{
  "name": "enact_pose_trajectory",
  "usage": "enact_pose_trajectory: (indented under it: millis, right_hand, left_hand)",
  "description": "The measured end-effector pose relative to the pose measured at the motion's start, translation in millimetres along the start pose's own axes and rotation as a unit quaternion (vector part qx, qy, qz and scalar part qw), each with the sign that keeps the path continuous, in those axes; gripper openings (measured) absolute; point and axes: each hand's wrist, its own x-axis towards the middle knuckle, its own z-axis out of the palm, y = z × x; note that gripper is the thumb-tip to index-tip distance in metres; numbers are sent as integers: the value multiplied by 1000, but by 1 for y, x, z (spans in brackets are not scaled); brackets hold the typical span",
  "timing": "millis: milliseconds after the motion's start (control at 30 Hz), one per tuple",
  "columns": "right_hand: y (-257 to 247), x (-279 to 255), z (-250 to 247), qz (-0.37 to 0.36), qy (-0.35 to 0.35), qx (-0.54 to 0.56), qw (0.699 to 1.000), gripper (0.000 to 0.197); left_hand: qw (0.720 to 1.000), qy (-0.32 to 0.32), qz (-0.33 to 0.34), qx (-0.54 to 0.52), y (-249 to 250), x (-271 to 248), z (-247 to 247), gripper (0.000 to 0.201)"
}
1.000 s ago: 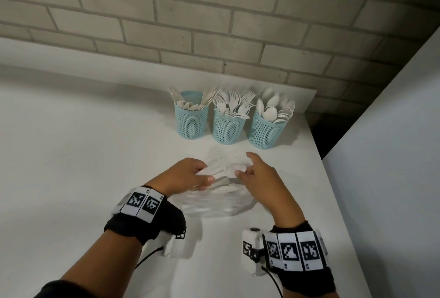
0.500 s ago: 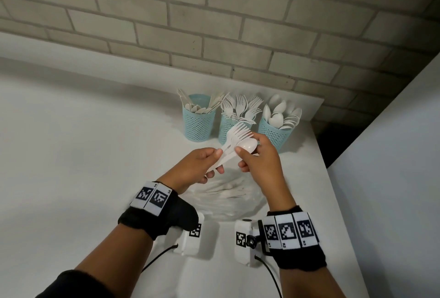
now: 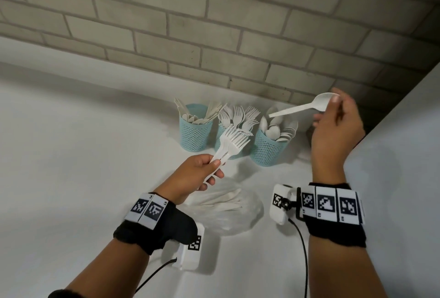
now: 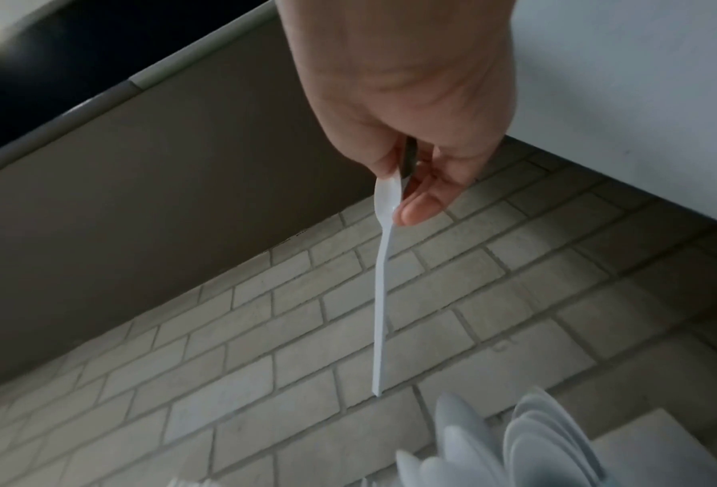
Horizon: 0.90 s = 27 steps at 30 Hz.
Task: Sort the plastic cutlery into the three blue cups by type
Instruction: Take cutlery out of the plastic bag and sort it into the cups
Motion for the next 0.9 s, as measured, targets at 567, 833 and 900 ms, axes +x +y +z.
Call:
enact_pose_trajectory:
  millis: [567,833,900]
  right_hand:
    - [36,-11,54,27,-266,-372,889,34]
    - [-9,-58,51,105,-393,-15,914,51]
    - [-8,-71,55,141,-438,33,888,50]
  left_hand:
    - [999,-15,25,-40,10,3,-2,18]
    - [991,-32,16,-131,11,-1,-1,14]
    - [991,-37,16,-131,11,-4,-1,14]
